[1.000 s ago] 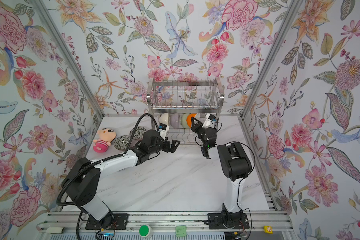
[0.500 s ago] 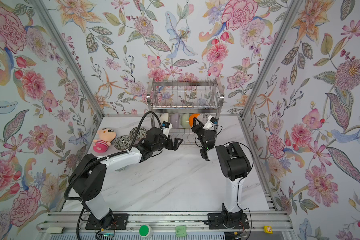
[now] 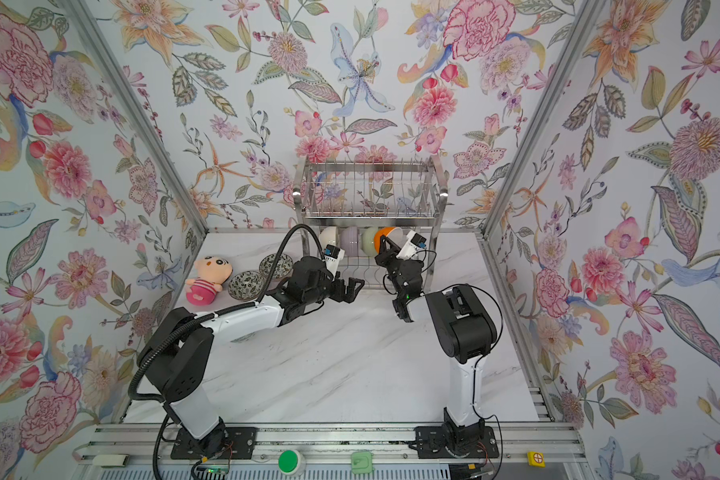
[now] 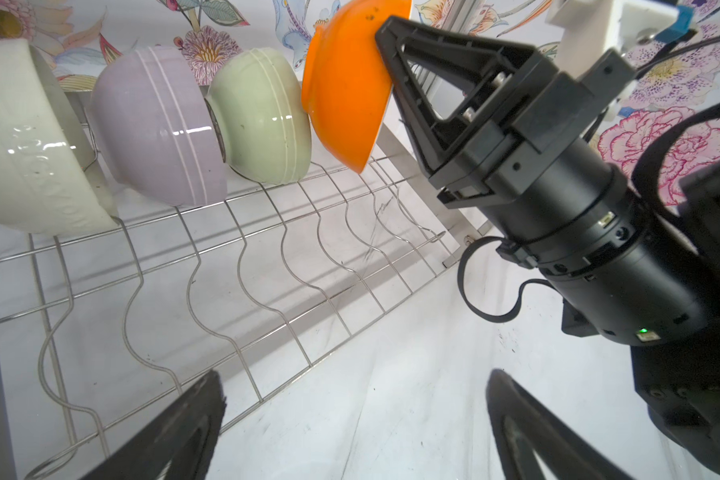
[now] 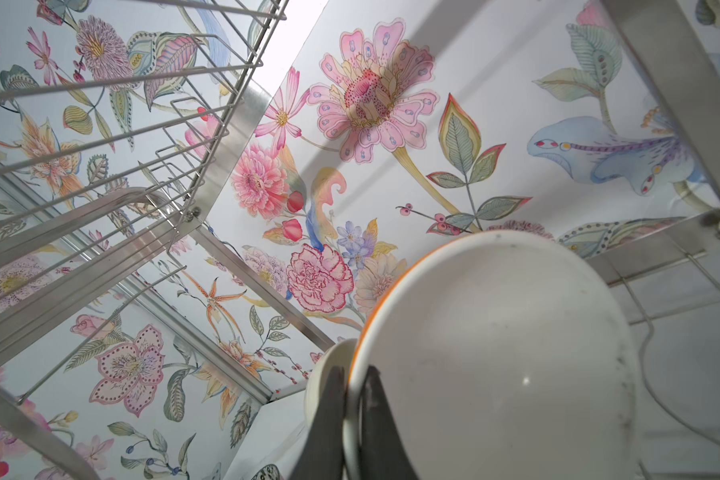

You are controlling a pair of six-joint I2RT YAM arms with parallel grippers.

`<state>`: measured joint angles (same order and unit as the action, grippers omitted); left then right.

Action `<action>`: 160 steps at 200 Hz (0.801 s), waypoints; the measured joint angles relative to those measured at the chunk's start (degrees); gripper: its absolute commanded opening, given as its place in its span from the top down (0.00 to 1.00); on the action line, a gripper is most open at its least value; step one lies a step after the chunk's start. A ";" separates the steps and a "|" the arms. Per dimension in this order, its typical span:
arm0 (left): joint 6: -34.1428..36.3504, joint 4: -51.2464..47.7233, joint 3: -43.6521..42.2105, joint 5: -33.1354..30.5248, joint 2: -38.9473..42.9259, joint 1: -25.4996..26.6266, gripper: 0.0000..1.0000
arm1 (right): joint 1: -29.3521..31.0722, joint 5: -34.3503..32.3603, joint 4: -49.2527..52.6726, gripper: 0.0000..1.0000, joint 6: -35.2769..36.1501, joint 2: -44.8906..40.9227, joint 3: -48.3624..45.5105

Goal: Load the bowls into the dish rack
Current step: 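Lower the orange bowl upright into the rack slot beside the green bowl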

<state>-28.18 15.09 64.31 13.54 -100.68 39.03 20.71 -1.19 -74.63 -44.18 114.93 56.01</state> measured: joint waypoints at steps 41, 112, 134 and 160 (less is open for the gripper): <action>0.39 -0.02 -1.07 -0.02 1.81 -0.02 0.01 | 0.28 -2.64 1.62 1.00 2.62 0.00 1.97; 0.42 -0.07 -1.36 -0.02 2.36 -0.02 0.01 | 0.59 -7.08 2.58 1.00 3.45 0.42 4.42; 0.61 -0.07 -1.36 -0.02 2.36 -0.02 0.01 | 0.72 -8.35 2.58 1.00 3.23 1.44 5.86; 0.83 -0.07 -1.36 -0.07 2.36 -0.09 0.01 | 0.90 -9.88 2.36 1.00 2.47 3.58 7.08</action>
<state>-27.35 15.03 62.96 13.47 -98.32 38.94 21.61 -11.07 -72.27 -41.71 118.52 63.09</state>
